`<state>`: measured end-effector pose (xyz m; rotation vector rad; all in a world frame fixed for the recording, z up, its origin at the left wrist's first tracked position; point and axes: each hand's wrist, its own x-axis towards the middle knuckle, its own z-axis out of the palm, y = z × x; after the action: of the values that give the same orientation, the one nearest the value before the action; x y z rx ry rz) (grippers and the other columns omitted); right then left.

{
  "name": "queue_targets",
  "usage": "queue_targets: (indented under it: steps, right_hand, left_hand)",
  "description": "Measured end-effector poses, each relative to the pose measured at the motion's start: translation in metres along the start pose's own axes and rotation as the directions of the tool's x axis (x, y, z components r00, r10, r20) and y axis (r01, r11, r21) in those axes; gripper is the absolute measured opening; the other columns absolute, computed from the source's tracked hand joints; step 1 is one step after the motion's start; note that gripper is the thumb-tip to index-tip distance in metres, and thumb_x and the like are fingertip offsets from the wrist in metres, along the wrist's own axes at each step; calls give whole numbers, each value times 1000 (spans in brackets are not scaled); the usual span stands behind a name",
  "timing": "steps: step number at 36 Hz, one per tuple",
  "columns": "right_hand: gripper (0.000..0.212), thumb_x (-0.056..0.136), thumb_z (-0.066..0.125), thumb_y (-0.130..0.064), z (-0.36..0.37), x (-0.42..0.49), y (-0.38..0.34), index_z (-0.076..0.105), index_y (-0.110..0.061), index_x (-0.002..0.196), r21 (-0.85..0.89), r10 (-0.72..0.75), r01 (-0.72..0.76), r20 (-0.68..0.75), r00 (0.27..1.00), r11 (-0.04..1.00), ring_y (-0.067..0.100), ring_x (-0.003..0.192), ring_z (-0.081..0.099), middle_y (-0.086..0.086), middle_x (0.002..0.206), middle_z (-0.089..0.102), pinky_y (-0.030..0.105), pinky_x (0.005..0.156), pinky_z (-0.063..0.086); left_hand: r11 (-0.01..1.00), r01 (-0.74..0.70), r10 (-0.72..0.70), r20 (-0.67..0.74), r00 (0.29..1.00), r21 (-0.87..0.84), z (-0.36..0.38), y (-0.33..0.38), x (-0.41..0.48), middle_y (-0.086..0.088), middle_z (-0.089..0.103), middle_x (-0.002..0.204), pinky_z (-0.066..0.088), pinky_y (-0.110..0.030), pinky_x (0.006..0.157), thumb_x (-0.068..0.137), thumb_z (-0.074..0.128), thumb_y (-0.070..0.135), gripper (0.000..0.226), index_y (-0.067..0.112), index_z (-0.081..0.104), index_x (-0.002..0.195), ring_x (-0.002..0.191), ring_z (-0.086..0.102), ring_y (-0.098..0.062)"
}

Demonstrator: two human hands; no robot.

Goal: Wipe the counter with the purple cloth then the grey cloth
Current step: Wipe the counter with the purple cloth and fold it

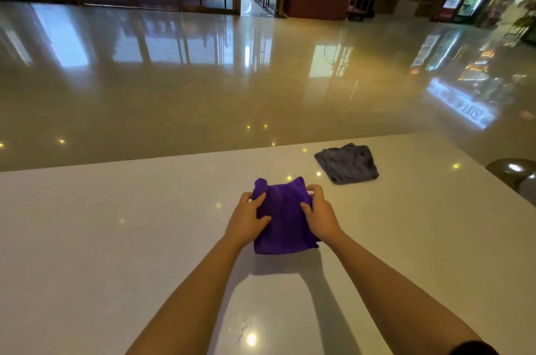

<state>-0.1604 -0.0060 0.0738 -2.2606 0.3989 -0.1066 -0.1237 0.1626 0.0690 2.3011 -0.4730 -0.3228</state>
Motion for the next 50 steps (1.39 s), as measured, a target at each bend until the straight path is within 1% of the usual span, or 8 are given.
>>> queue_targets:
  steps: [3,9,14,18,29,37,44,50]
  right_hand:
    - [39,94,42,-7,-20,19,11,33,-18,130,8,-91,91,18,996,996,26,108,58,9,127,55,27,81,47]
    - [32,92,45,-4,-56,69,42,50,-10,122,-90,-221,229,91,971,969,23,118,49,10,131,51,24,95,36]
    - [41,94,41,-6,-66,110,60,41,-12,135,-154,-227,256,181,957,954,22,131,38,8,146,36,29,106,32]
    - [48,93,41,-4,-66,138,71,35,-14,139,-194,-256,309,253,933,931,22,132,36,6,149,31,28,105,32]
    - [55,91,42,0,-45,209,94,29,-16,142,-129,-211,270,348,913,954,23,135,31,4,152,24,29,109,30]
    - [60,91,41,1,-23,237,106,20,-18,145,-113,-190,266,447,874,957,24,133,34,4,154,19,30,105,37]
    - [58,95,45,-22,-20,242,117,17,-18,145,-220,-159,299,492,856,929,26,141,20,4,157,9,36,112,27]
    - [56,96,41,-29,-49,249,124,15,-28,145,-288,-187,312,389,902,906,30,143,10,5,158,5,46,112,23]
  left_hand:
    - [999,37,-36,32,999,-26,10,18,19,-8,26,146,40,-30,101,84,62,18,71,16,23,144,128,39,-25]
    - [994,110,-110,20,994,-13,29,53,64,-8,22,148,41,-32,102,82,60,10,76,16,18,145,129,39,-27]
    - [984,172,-173,5,985,40,42,65,100,-8,19,149,42,-33,100,83,56,7,75,17,15,145,127,42,-29]
    - [964,242,-244,10,970,112,52,66,127,-8,17,150,45,-37,101,83,53,5,76,18,13,146,125,43,-31]
    - [906,351,-354,-29,935,237,66,45,199,-8,18,149,48,-38,95,83,52,3,77,20,11,146,121,47,-33]
    - [875,400,-397,-70,915,271,75,19,224,-8,15,151,47,-38,95,85,50,4,70,17,15,145,122,47,-33]
    - [833,467,-459,-100,883,298,86,13,226,-13,12,152,45,-43,99,84,54,10,69,14,18,143,129,38,-35]
    - [848,379,-311,-231,922,369,94,38,231,-18,20,150,34,-43,107,82,55,16,67,16,24,141,134,27,-35]
